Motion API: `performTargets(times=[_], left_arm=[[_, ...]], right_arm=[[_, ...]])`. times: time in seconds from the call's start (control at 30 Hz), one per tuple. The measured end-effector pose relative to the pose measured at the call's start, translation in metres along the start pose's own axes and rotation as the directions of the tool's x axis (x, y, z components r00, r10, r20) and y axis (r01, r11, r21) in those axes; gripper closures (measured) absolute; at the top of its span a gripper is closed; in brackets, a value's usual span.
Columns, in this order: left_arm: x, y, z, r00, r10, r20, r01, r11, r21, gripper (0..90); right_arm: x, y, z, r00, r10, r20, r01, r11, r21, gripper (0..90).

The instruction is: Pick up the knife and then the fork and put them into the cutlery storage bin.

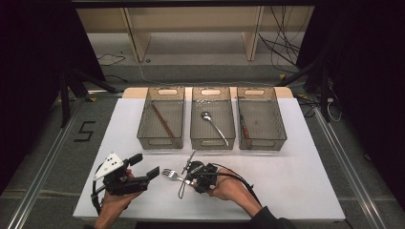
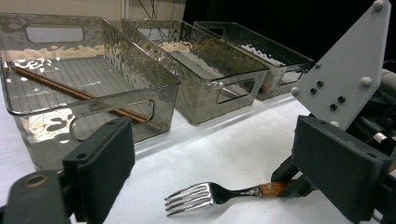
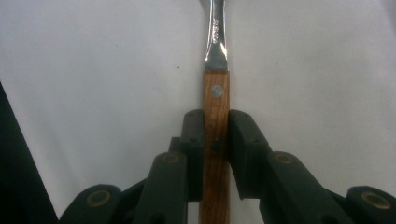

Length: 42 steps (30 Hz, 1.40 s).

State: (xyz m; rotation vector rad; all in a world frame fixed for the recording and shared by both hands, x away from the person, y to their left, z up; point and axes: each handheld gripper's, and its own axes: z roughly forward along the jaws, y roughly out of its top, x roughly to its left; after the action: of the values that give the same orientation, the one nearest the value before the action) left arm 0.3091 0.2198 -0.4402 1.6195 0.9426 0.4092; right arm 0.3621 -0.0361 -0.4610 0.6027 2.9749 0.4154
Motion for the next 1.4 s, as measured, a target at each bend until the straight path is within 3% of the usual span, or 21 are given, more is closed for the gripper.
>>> performTargets(times=[0.27,0.47,0.63,1.03,1.4], left_arm=[[0.000,0.000,0.000,1.0000,-0.002,0.000,0.002,1.0000,-0.002,12.8],[0.001,0.000,0.000,0.9999,-0.012,-0.001,0.012,0.9999,-0.007,12.8],[0.001,0.000,0.000,0.9999,-0.012,-0.002,0.012,0.9999,-0.007,12.8],[0.001,0.000,0.000,0.9999,-0.013,-0.002,0.013,0.9999,-0.006,12.8],[0.001,0.000,0.000,0.9999,-0.014,-0.003,0.014,0.9999,-0.005,12.8]], right_arm=[[-0.003,-0.003,-0.008,0.9997,0.004,-0.025,-0.005,0.999,-0.036,77.3],[-0.012,-0.007,-0.023,0.9980,0.050,-0.038,-0.053,0.996,-0.077,77.3],[-0.026,-0.015,-0.039,0.9948,0.095,-0.038,-0.099,0.986,-0.135,77.3],[-0.057,-0.036,-0.076,0.9779,0.208,-0.023,-0.207,0.946,-0.248,77.3],[-0.082,-0.055,-0.093,0.9541,0.299,-0.009,-0.287,0.904,-0.316,77.3]])
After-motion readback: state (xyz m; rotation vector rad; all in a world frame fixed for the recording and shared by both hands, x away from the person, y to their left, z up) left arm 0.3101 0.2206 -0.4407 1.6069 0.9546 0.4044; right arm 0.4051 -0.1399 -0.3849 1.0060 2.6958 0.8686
